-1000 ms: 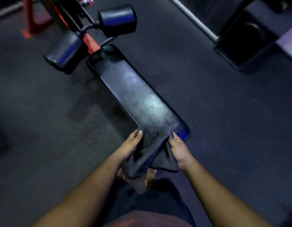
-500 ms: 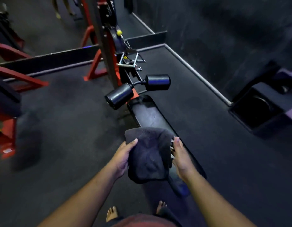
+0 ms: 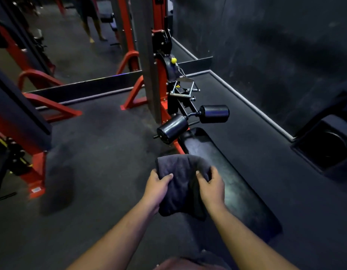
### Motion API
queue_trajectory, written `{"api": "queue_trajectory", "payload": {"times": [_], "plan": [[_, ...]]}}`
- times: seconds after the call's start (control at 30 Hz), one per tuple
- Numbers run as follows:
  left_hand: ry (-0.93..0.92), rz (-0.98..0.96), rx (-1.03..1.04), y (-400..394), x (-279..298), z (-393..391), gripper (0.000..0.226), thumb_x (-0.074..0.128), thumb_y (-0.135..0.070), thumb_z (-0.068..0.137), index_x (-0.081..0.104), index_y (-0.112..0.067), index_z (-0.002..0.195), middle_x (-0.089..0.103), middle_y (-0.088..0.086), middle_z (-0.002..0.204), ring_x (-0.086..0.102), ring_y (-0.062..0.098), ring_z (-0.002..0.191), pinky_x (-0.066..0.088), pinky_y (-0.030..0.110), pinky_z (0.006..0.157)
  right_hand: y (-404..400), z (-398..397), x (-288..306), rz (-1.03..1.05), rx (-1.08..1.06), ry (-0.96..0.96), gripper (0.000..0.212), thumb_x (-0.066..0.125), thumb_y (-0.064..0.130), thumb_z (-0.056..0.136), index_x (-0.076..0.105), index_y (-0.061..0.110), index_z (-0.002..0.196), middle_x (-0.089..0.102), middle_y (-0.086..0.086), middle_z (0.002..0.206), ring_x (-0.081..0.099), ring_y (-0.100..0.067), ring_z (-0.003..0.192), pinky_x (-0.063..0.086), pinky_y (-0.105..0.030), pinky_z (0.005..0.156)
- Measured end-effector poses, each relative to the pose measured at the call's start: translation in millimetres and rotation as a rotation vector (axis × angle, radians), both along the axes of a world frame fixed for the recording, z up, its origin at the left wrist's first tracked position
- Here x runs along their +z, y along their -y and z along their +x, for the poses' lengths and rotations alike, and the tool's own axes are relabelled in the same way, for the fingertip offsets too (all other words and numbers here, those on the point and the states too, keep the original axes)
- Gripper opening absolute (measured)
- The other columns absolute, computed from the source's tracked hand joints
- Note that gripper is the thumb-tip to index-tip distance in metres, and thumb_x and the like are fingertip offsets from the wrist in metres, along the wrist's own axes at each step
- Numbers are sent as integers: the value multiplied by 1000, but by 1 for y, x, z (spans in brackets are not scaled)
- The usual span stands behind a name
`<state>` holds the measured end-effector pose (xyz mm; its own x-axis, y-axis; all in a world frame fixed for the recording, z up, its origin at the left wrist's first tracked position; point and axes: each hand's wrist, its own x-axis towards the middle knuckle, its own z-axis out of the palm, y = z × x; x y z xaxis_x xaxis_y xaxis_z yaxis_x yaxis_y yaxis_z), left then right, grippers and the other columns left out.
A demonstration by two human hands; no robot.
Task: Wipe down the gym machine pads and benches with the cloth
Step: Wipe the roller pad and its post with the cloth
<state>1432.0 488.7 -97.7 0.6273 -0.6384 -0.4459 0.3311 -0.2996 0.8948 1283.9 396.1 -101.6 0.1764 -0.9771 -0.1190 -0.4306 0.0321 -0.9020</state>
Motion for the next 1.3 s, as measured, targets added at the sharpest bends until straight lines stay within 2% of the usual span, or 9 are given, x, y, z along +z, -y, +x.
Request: {"api": "queue_trajectory", "payload": {"times": [0.17, 0.3, 0.57, 0.67, 0.87, 1.0, 1.07, 1.17, 1.3], "plan": [[130, -84, -76, 21, 8, 24, 26, 64, -12, 99, 61, -24, 122, 75, -3, 114, 71, 12, 108, 57, 34, 95, 22, 25, 14, -5, 39, 66, 18, 67, 23, 96, 61, 33, 111, 71, 9, 100, 66, -12, 96, 53, -27, 81], [231, -74, -143, 48, 7, 71, 23, 68, -18, 98, 64, -26, 118, 75, -3, 115, 70, 16, 111, 55, 46, 102, 66, 37, 19, 143, 148, 204, 20, 67, 14, 99, 63, 32, 106, 73, 13, 96, 69, 4, 89, 49, -8, 68], [-494, -139, -84, 97, 15, 130, 47, 72, -26, 92, 60, -15, 136, 70, 16, 129, 67, 36, 120, 52, 55, 103, 131, 94, 6, 705, 160, 701, 37, 69, 18, 93, 64, 10, 130, 72, -18, 122, 70, -31, 112, 58, -42, 94], [-519, -121, -153, 104, 12, 155, 43, 66, -9, 92, 60, -20, 134, 70, 19, 128, 66, 40, 119, 53, 58, 100, 141, 107, -4, 794, 279, 721, 49, 68, -1, 90, 60, 12, 136, 69, -17, 129, 67, -33, 117, 58, -44, 94], [-175, -14, -195, 147, -10, 202, 36, 60, -1, 99, 60, -19, 130, 76, 7, 117, 74, 24, 107, 58, 48, 97, 155, 174, -11, 453, 48, 348, 51, 57, -12, 92, 59, 17, 134, 76, 3, 107, 72, -10, 99, 55, -18, 77], [-138, -142, -414, 176, -20, 229, 39, 63, -32, 100, 52, -28, 137, 72, -4, 129, 66, 14, 122, 51, 39, 105, 135, 246, -14, 124, -30, 213, 52, 58, 1, 98, 50, 21, 146, 63, 9, 136, 58, -5, 127, 45, -19, 107], [-282, -127, -454, 184, -22, 244, 51, 68, -50, 91, 53, -30, 135, 73, -1, 127, 68, 18, 119, 54, 41, 101, 115, 279, -27, 58, 182, 93, 70, 55, 5, 98, 25, 24, 159, 29, 12, 163, 23, -4, 152, 19, -19, 123], [-299, -100, -376, 199, -30, 273, 49, 79, -38, 86, 63, -18, 128, 75, 13, 119, 73, 26, 108, 60, 44, 93, 99, 306, -50, 3, 481, -122, 82, 49, 20, 93, -6, 25, 154, -10, 24, 159, -18, 6, 150, -8, -19, 123], [-178, 24, -362, 226, -42, 319, 41, 69, -38, 95, 66, -11, 125, 78, 10, 108, 76, 23, 102, 60, 42, 93, 116, 308, -56, -154, 279, -98, 54, 54, 30, 98, 44, 31, 151, 34, 26, 157, 21, 7, 150, 18, -32, 125]]}}
